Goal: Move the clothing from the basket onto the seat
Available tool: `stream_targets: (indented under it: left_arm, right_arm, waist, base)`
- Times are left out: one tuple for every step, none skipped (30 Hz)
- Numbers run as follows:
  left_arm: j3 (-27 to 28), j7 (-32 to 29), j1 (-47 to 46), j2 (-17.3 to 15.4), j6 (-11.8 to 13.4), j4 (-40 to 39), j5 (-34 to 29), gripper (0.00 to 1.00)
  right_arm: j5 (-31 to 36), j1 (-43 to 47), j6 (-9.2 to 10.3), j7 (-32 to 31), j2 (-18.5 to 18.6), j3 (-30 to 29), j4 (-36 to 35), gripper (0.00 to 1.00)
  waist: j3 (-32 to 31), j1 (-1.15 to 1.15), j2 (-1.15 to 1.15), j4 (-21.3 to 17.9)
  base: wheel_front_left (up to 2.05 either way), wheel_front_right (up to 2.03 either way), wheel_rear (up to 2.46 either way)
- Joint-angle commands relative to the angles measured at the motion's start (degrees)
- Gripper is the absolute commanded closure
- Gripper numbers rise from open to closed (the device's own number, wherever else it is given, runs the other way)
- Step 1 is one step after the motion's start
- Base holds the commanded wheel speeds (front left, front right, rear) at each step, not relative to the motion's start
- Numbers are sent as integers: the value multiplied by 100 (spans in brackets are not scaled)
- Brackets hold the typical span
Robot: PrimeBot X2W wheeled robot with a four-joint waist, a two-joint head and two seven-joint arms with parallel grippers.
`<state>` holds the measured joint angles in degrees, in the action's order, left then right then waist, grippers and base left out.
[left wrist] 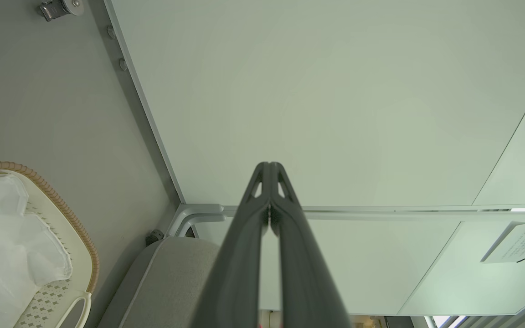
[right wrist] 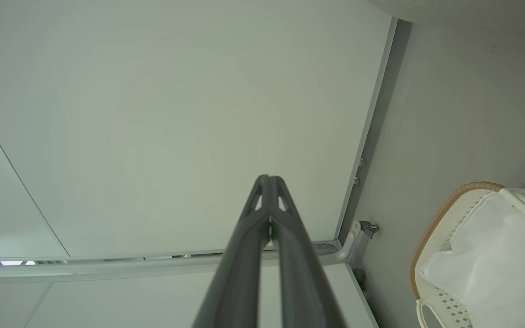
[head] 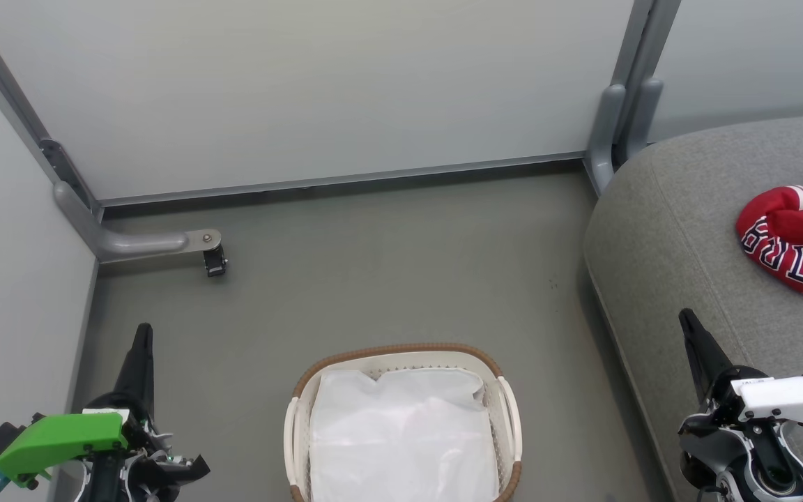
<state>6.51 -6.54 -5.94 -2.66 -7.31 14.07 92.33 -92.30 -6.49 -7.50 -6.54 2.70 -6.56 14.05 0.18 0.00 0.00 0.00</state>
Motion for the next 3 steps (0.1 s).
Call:
stream_targets:
  left_arm:
    - [11,-18,-59,-40,-41,-10,18,100]
    - [11,-18,-59,-40,-41,-10,18,100]
    - [11,-18,-59,-40,-41,-10,18,100]
  right_arm:
    - [-22,59,2,-17,34,-8,-18,100]
    - [-22,59,2,-17,34,-8,-18,100]
    - [-22,59,2,-17,34,-8,-18,100]
  waist:
    - [0,0,0,0]
    - [0,0,0,0]
    - [0,0,0,0]
  base:
    - [0,0,0]
    - [0,0,0]
    - [0,0,0]
